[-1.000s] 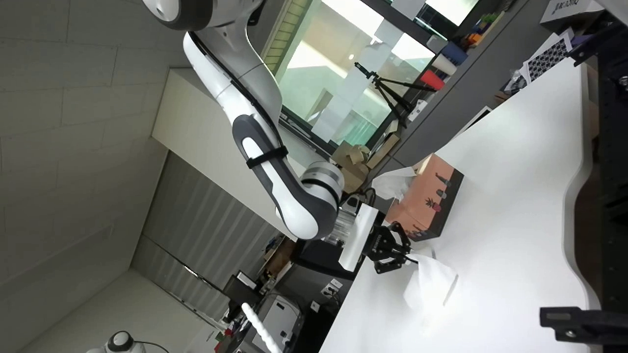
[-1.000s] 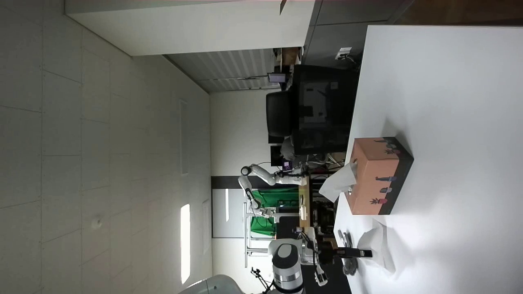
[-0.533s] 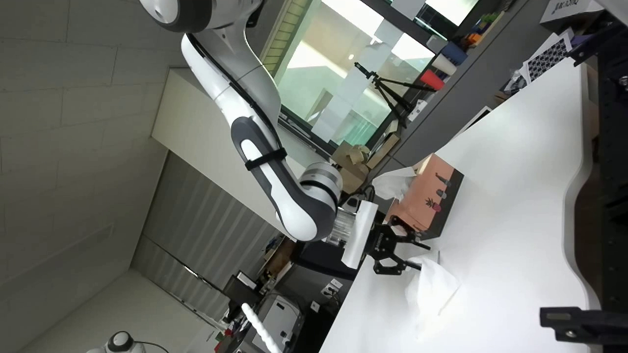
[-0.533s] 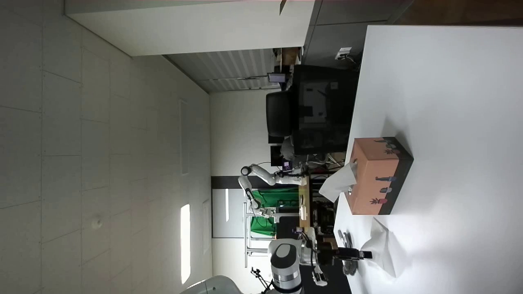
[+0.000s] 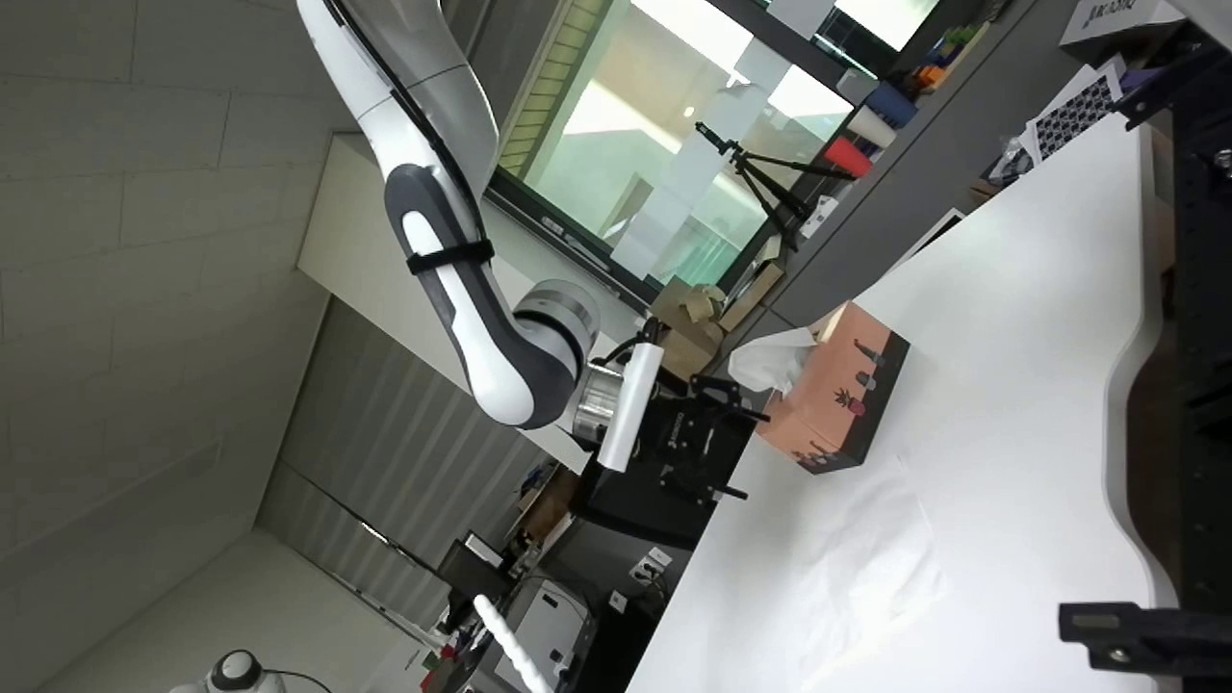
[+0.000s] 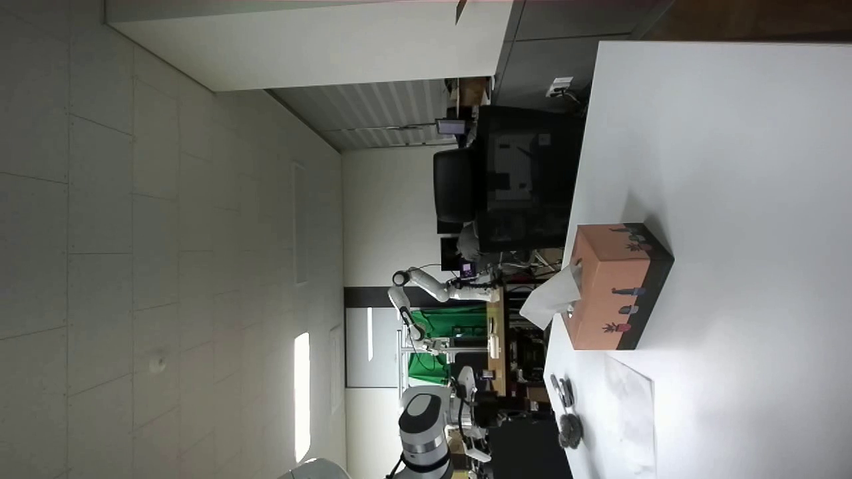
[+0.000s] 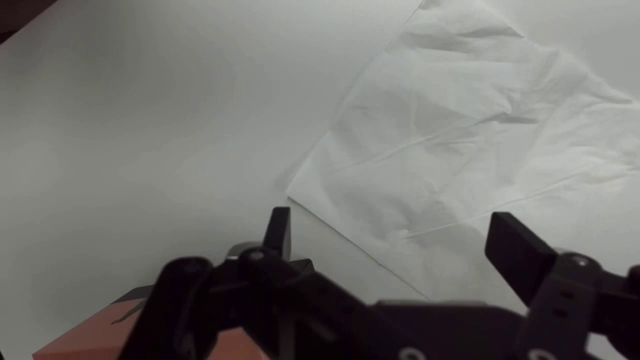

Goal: Put a tissue on the table

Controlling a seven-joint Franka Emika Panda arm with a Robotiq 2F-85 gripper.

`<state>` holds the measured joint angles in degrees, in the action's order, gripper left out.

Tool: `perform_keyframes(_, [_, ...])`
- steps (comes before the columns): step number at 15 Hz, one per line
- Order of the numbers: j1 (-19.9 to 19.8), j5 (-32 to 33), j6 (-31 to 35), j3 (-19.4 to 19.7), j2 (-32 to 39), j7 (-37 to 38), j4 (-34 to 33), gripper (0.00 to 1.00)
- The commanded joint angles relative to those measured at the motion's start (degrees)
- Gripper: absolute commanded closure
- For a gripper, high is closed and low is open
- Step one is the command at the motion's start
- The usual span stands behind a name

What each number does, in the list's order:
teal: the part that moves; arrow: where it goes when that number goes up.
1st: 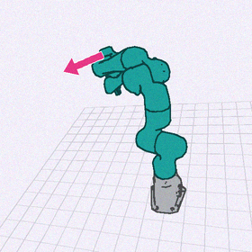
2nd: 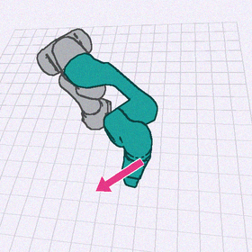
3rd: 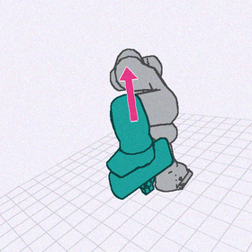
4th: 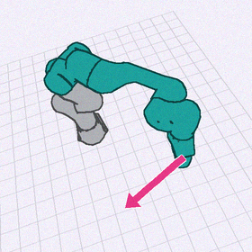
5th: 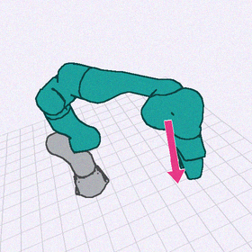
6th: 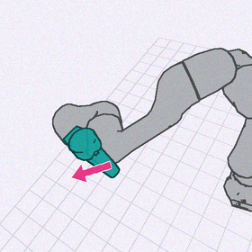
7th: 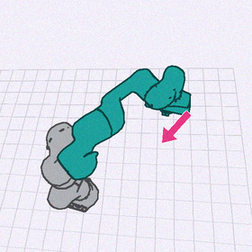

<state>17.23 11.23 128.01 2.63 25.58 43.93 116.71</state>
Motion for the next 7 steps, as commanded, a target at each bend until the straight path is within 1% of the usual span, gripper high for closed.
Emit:
perform_keyframes(1, [-0.97, 0.37, -0.85, -0.99, -0.39, -0.23, -0.16, 0.0])
perform_keyframes(7, [-1.39, 0.27, -1.21, -1.36, -0.65, -1.11, -0.15, 0.0])
